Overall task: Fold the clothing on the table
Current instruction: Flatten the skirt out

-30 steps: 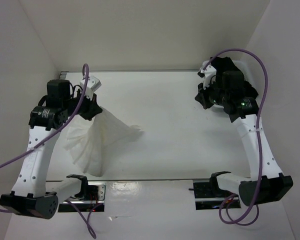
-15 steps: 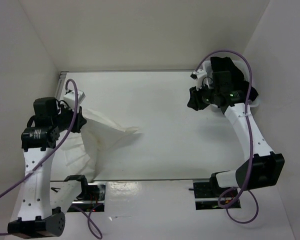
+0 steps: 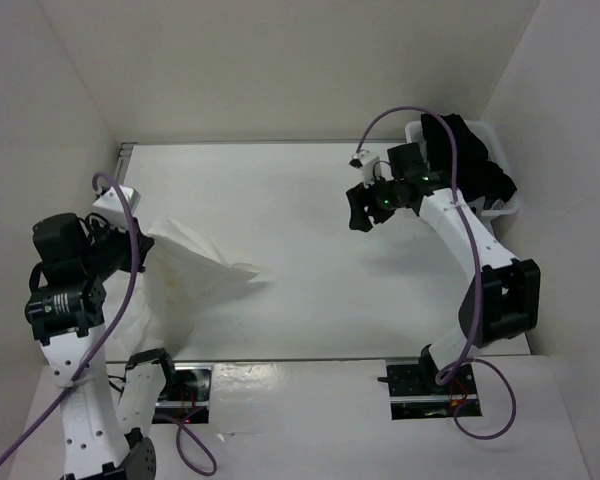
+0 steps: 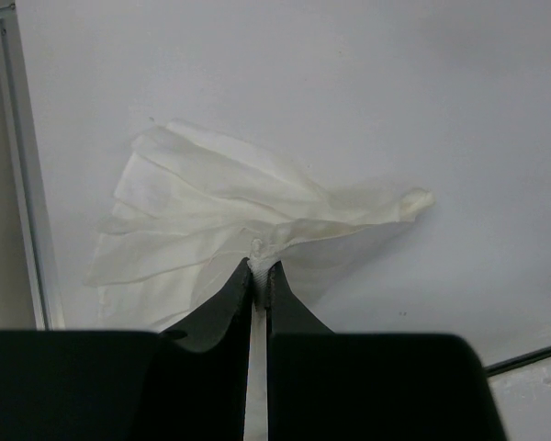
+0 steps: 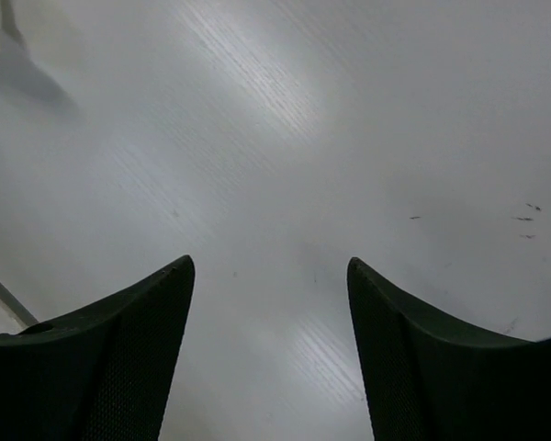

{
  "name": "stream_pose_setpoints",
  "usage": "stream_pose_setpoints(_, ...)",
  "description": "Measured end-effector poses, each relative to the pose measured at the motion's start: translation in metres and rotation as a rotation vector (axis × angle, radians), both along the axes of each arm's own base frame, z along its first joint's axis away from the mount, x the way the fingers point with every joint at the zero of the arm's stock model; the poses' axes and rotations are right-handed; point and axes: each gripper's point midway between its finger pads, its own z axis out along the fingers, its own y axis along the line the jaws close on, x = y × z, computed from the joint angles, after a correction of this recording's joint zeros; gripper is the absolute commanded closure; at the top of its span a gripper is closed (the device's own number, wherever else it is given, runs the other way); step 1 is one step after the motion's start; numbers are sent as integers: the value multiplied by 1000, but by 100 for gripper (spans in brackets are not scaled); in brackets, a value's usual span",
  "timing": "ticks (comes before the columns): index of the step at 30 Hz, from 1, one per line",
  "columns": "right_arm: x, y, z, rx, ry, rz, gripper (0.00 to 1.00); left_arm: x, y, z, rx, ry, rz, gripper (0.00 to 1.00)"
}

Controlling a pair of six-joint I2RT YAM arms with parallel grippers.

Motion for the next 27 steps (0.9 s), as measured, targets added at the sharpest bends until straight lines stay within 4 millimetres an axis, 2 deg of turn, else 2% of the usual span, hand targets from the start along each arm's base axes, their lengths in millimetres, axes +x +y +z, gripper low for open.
stream_pose_setpoints(6,-9,53,-44,-33,96,157,23,27,0,14,-36,20,-44,100)
stream_pose_setpoints(9,-11,86,-64,-22,150,245,23,43,3,6,-54,61,-51,100)
stream_pose_setpoints(12,-12,116,-77,10,185,325,22,50,5,-3,-69,99,-53,100)
stream_pose_setpoints(16,-15,148,-75,57,174,418,20,54,6,-6,-75,116,-52,100)
stream_pose_setpoints(19,-23,175,-62,103,136,503,18,56,7,-6,-75,119,-51,100)
stream_pose_setpoints(23,-22,217,-42,181,75,620,15,58,8,-8,-77,127,-50,100)
stream_pose_setpoints(27,-29,246,-44,215,59,716,15,59,10,-10,-73,136,-41,100)
